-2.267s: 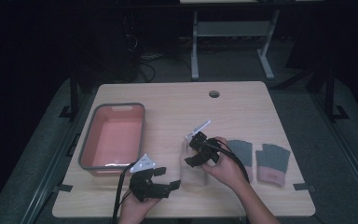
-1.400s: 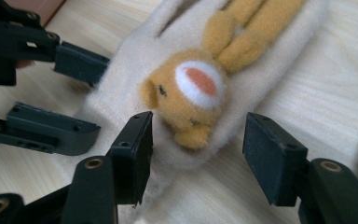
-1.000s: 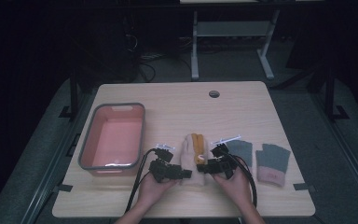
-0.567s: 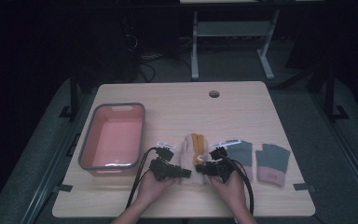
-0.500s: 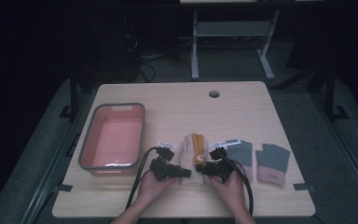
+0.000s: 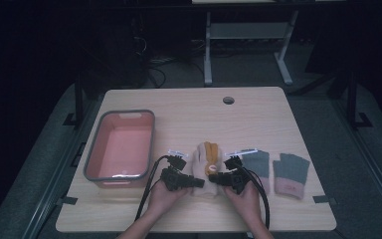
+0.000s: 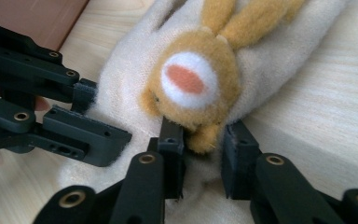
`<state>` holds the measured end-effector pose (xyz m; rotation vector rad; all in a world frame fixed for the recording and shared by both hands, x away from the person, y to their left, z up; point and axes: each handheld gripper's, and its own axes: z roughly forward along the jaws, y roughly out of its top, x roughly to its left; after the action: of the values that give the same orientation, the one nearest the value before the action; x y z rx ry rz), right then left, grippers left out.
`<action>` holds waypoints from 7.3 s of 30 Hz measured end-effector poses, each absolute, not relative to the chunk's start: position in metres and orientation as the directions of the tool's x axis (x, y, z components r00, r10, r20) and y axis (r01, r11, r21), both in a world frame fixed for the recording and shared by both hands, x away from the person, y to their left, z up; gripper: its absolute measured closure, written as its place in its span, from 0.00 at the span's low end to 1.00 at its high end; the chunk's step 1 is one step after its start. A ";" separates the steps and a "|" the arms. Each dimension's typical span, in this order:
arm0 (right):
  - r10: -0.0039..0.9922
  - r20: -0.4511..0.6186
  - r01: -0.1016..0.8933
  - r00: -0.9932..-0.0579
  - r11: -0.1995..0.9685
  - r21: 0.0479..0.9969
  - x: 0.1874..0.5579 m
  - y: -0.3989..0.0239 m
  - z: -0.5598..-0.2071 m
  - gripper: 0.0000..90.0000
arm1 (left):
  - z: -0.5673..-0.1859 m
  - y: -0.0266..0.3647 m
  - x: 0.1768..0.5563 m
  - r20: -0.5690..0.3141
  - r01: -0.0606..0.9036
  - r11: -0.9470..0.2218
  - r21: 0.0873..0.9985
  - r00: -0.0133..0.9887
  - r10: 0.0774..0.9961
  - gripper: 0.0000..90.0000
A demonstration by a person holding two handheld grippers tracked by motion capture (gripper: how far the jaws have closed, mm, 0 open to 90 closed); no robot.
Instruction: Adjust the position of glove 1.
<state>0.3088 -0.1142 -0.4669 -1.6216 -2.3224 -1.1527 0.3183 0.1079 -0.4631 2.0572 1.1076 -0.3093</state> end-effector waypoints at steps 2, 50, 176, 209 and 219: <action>0.764 0.480 0.844 -0.430 0.151 0.515 0.310 -0.115 -0.467 0.83 | -0.463 0.108 0.319 -0.528 0.792 -0.326 0.516 0.594 0.607 0.76; 0.721 0.506 0.820 -0.474 0.153 0.551 0.313 -0.114 -0.429 0.93 | -0.428 0.125 0.324 -0.581 0.782 -0.261 0.566 0.603 0.547 0.78; 0.528 0.556 0.761 -0.642 0.347 0.548 0.449 0.093 -0.340 0.93 | -0.335 0.323 0.387 -0.522 0.794 -0.074 0.603 0.463 0.717 0.78; 0.584 0.419 0.718 -0.696 0.540 0.440 0.440 0.125 -0.379 0.80 | -0.398 0.324 0.381 -0.403 0.901 -0.161 0.404 0.333 0.852 0.78; 0.580 0.414 0.712 -0.701 0.538 0.451 0.440 0.119 -0.372 0.79 | -0.405 0.327 0.383 -0.373 0.919 -0.149 0.365 0.291 0.881 0.75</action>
<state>0.4401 0.1188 -0.3724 -1.0927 -2.5608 -0.8985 0.3829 0.3268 -0.4050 2.0417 1.6021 -0.0953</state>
